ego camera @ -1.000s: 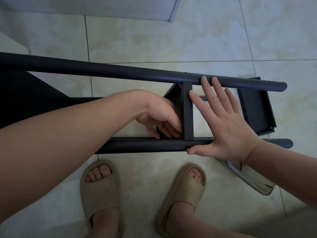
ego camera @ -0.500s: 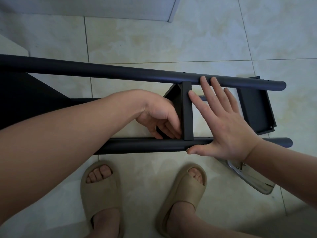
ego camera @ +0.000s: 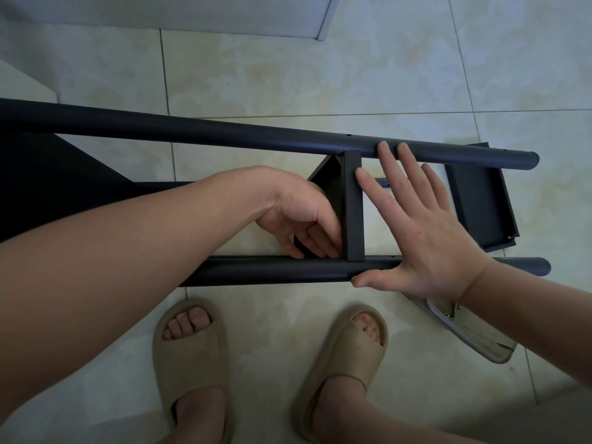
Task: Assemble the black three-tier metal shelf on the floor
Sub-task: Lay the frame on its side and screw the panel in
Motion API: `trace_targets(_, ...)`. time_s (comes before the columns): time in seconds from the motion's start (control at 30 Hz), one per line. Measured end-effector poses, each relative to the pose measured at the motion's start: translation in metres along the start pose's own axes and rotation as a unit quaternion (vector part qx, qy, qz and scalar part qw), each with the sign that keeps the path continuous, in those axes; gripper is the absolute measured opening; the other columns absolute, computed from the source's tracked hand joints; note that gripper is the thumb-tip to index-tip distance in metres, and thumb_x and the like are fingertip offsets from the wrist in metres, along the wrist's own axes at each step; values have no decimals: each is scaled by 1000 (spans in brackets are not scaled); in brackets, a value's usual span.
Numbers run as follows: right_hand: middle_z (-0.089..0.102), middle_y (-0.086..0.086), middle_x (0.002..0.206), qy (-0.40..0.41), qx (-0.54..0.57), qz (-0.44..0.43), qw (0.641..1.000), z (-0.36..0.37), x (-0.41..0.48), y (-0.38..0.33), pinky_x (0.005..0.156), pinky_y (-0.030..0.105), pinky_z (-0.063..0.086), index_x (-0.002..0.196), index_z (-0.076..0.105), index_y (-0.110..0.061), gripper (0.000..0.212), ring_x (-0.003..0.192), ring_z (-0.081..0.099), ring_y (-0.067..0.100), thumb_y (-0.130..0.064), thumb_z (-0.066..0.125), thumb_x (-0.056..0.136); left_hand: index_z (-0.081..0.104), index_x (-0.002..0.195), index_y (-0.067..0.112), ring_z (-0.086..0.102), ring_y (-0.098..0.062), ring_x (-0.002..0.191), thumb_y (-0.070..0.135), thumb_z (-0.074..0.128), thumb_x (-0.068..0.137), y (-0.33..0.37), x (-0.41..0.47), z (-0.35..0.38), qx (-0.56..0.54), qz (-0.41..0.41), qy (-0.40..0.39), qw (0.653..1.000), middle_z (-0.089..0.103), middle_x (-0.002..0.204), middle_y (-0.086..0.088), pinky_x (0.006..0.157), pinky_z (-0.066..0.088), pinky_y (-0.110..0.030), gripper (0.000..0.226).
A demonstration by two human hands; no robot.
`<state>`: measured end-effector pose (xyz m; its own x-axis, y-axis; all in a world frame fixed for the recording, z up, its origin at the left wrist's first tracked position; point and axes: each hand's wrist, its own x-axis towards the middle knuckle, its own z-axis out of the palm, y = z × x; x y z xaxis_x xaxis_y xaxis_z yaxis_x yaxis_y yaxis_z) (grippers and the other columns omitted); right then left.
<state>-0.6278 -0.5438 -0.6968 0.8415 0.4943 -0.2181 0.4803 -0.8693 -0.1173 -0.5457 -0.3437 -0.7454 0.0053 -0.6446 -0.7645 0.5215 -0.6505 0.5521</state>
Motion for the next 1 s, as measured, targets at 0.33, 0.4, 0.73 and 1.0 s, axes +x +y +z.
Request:
trace_targets(0.33,3,19,169,1,1,1,1000,0,0,0,119,67,15,162,17,-14,122,155,0,42,-95,38,73,73,109,14,68,-15,102,10,65,91,-1,1,-1,2,13,-7,1000,76,99,-1,95,49,-36,20)
trace_targets(0.4,3,19,169,2,0,0,1000,0,0,0,119,67,16,162,17,-14,121,155,0,42,-94,39,73,73,106,17,69,-14,99,14,65,92,-1,1,0,7,12,-2,1000,77,94,1,95,49,-38,17)
trace_targets(0.73,4,19,169,3,0,2,1000,-1,0,-1,120,65,16,161,19,-13,122,155,1,42,-94,41,72,70,117,10,69,-15,97,4,66,89,-1,0,0,-5,35,0,999,74,104,-4,97,49,-37,29)
trace_targets(1.0,4,20,168,3,0,2,1000,-1,0,-1,120,66,16,161,19,-13,122,155,1,42,-94,40,73,73,100,19,69,-14,93,16,66,92,-1,-1,1,16,14,2,1000,76,91,3,95,50,-40,11)
